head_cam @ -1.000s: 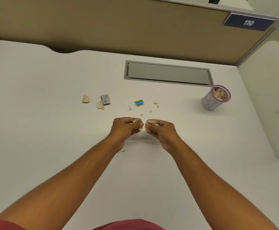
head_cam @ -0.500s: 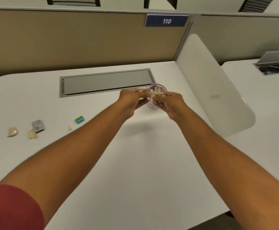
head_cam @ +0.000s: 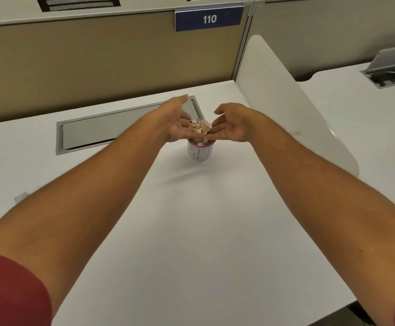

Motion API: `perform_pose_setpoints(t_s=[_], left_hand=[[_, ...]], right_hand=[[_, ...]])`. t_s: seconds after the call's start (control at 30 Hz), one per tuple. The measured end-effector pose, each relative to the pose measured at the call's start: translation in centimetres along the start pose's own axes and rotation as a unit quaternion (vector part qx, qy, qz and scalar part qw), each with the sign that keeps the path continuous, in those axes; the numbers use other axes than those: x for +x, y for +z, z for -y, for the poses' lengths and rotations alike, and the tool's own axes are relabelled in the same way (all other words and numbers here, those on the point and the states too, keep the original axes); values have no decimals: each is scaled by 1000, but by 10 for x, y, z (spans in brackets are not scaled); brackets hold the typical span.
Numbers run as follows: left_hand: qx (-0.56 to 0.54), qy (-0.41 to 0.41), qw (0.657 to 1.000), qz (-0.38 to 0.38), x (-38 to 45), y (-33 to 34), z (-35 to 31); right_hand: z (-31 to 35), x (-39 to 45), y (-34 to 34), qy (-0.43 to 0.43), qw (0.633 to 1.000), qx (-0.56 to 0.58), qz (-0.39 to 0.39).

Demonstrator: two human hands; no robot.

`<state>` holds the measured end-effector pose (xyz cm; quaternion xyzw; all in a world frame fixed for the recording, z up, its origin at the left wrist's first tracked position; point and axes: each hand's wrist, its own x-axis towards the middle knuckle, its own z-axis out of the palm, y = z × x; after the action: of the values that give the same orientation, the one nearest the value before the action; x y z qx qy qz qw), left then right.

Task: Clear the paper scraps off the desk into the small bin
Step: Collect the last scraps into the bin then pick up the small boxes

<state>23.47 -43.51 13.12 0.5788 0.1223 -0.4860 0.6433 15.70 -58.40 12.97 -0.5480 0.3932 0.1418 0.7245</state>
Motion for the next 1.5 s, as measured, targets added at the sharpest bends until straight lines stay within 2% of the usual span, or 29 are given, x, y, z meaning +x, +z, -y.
perform_pose_setpoints(t_s=[0.27,0.43,0.6,0.73,0.93,1.07,1.13,1.17,1.23,1.27,1.33,1.4,1.47,1.5], left_hand=[[-62,-58,994,62,-1,6,6],[-45,-38,994,91,-8,-4,-1],[13,-21,996,87,-17,-15,-13],[44,-11,997,66,-14,-4,-7],[31,-30,997,60,0,8,15],[24,-20,997,75,-9,2,10],[20,-11,997,74,-19,-6,3],[20,-5,997,70,-24,-10,1],[39,16,997,57,-34,-23,-1],[61,35,997,41,-40,-31,1],[128,89,987,-27,-49,-46,16],[253,152,948,-121,-51,-59,47],[424,208,862,-181,-45,-76,90],[500,213,822,-171,-42,-83,113]], right_hand=[[-10,-8,17,25,999,32,31],[0,-10,5,-51,998,-43,-18],[1,-13,-5,-76,984,-141,-81],[-6,-10,13,-73,985,-141,-66],[-14,-2,27,-38,989,-138,-39],[-7,-1,11,-80,981,-166,-64],[-7,1,1,-148,950,-247,-118],[-9,2,-4,-205,911,-323,-154],[-19,3,-7,-325,792,-482,-186],[-27,1,-6,-370,743,-532,-170],[-45,-1,-3,-416,684,-592,-89],[-61,5,-1,-419,641,-643,-29],[-71,12,-1,-424,612,-667,-30],[-74,15,-1,-422,600,-679,-38]])
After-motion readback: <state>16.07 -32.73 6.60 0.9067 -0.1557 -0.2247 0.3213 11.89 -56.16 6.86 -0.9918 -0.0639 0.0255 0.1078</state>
